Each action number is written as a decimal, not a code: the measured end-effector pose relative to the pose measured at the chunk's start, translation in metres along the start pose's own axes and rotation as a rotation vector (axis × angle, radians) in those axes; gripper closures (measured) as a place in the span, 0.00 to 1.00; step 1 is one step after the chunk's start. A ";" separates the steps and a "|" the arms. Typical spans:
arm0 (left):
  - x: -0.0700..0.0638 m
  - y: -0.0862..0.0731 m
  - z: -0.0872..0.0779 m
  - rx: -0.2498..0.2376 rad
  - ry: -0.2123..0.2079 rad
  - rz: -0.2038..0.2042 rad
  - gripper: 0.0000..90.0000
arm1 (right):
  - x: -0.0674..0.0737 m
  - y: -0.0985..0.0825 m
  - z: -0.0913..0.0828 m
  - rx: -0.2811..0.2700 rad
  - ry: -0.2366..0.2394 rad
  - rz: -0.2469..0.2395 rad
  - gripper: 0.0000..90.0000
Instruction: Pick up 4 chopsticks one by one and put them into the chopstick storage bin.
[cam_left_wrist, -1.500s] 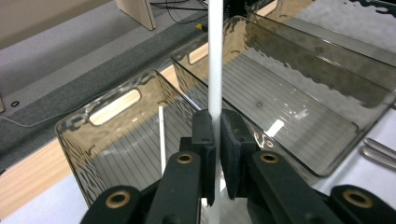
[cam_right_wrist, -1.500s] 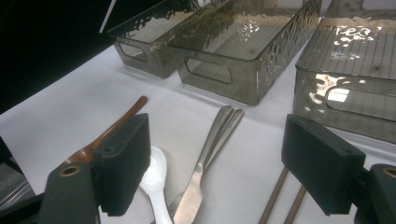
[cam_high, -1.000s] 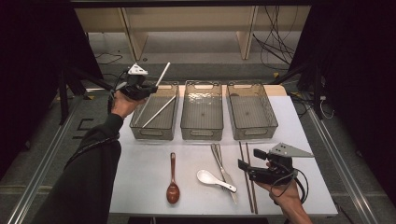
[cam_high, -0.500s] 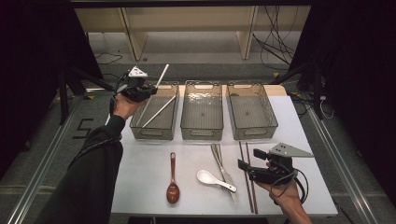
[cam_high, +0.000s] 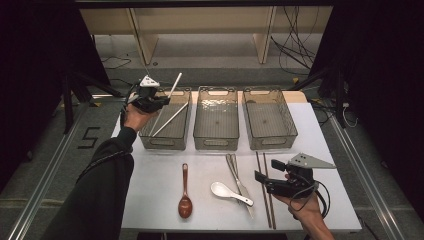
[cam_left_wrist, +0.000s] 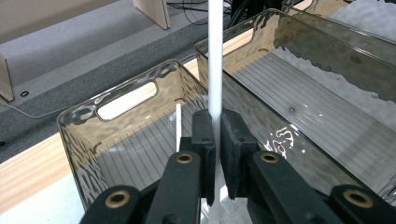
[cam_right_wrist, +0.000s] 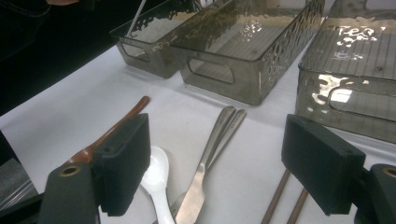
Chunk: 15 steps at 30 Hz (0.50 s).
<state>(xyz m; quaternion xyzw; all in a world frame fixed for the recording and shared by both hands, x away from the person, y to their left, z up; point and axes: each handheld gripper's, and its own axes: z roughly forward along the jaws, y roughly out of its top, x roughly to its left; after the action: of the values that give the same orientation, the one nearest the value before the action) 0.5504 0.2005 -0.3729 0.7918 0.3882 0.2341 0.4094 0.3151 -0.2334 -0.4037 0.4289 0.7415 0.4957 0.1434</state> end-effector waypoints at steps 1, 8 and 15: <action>0.000 -0.001 0.000 0.003 0.000 0.002 0.94 | 0.000 0.000 0.000 0.001 0.000 0.000 0.28; 0.001 -0.007 0.004 0.009 0.017 -0.005 0.94 | 0.000 0.000 0.000 -0.001 0.000 0.000 0.28; 0.001 -0.015 0.011 0.044 0.019 -0.006 0.93 | 0.000 0.000 0.000 0.000 0.001 0.000 0.28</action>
<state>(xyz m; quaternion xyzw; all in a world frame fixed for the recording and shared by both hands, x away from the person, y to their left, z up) 0.5522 0.2021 -0.3916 0.7971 0.3995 0.2319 0.3890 0.3148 -0.2331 -0.4036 0.4288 0.7416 0.4957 0.1432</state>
